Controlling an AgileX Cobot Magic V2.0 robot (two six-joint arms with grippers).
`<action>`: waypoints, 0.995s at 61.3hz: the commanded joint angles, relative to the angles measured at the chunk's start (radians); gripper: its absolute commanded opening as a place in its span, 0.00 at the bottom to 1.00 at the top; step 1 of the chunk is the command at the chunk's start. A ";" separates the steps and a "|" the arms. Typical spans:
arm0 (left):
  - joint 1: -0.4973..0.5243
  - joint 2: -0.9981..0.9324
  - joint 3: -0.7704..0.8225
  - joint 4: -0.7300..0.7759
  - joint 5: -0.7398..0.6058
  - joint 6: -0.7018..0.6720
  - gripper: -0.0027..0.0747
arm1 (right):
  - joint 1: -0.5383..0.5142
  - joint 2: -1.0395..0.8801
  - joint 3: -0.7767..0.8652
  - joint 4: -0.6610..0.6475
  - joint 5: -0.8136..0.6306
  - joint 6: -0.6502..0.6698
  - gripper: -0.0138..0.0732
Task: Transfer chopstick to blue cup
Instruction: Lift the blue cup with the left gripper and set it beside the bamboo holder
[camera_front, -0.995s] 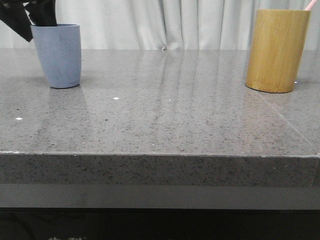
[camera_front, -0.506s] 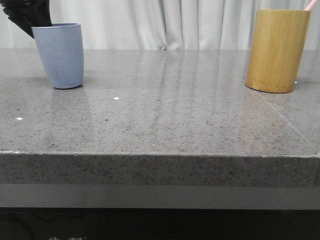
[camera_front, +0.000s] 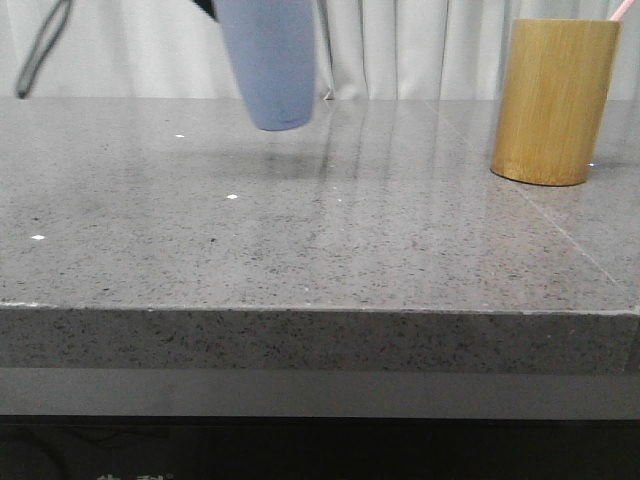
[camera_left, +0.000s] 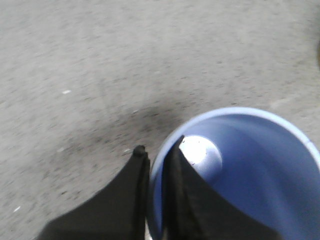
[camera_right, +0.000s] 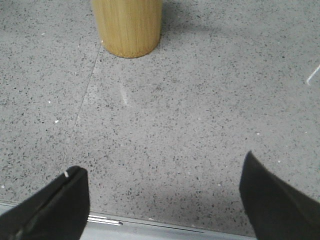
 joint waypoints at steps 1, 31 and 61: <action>-0.042 0.000 -0.116 -0.005 -0.009 -0.001 0.01 | -0.001 0.002 -0.034 0.007 -0.054 -0.002 0.87; -0.131 0.158 -0.293 0.001 0.006 -0.007 0.01 | -0.001 0.002 -0.034 0.015 -0.054 -0.002 0.87; -0.131 0.158 -0.293 0.016 0.037 -0.007 0.38 | -0.001 0.002 -0.034 0.016 -0.055 -0.002 0.87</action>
